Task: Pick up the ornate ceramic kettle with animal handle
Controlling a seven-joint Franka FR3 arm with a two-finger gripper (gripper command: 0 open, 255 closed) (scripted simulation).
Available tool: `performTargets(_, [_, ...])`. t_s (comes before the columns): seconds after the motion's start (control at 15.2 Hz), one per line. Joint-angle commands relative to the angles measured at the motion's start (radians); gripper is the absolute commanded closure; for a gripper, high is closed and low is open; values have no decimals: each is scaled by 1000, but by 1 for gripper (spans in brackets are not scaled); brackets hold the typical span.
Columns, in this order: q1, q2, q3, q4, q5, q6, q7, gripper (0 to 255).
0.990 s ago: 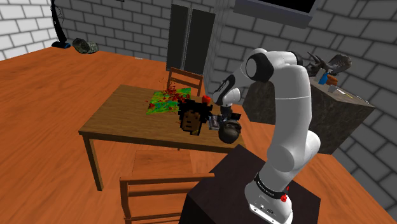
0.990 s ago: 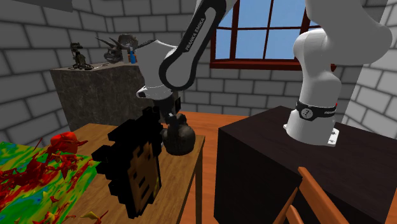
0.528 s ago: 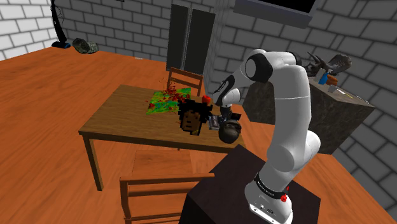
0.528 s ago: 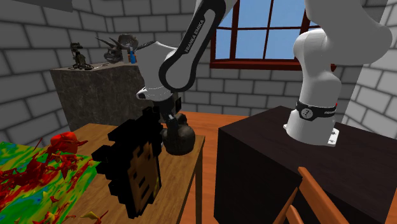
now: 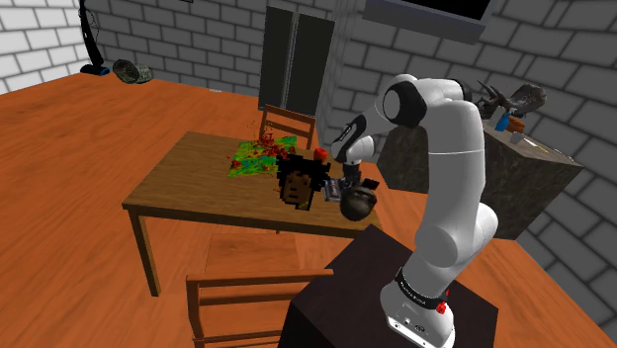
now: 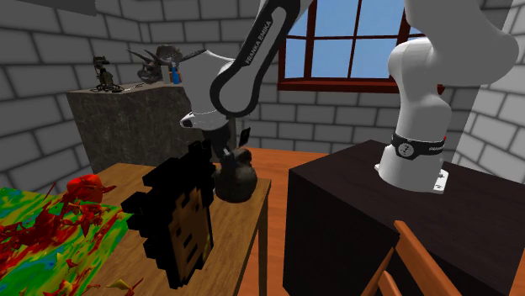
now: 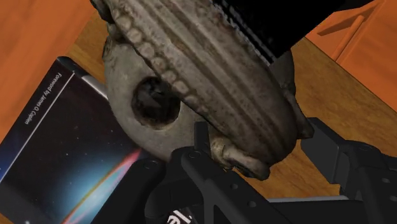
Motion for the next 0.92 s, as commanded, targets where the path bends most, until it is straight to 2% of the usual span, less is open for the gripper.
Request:
performTargets(0.0, [6, -24, -7, -3, -7, -20, 2, 255])
performTargets(0.86, [32, -147, -37, -6, -49, -136, 12, 255])
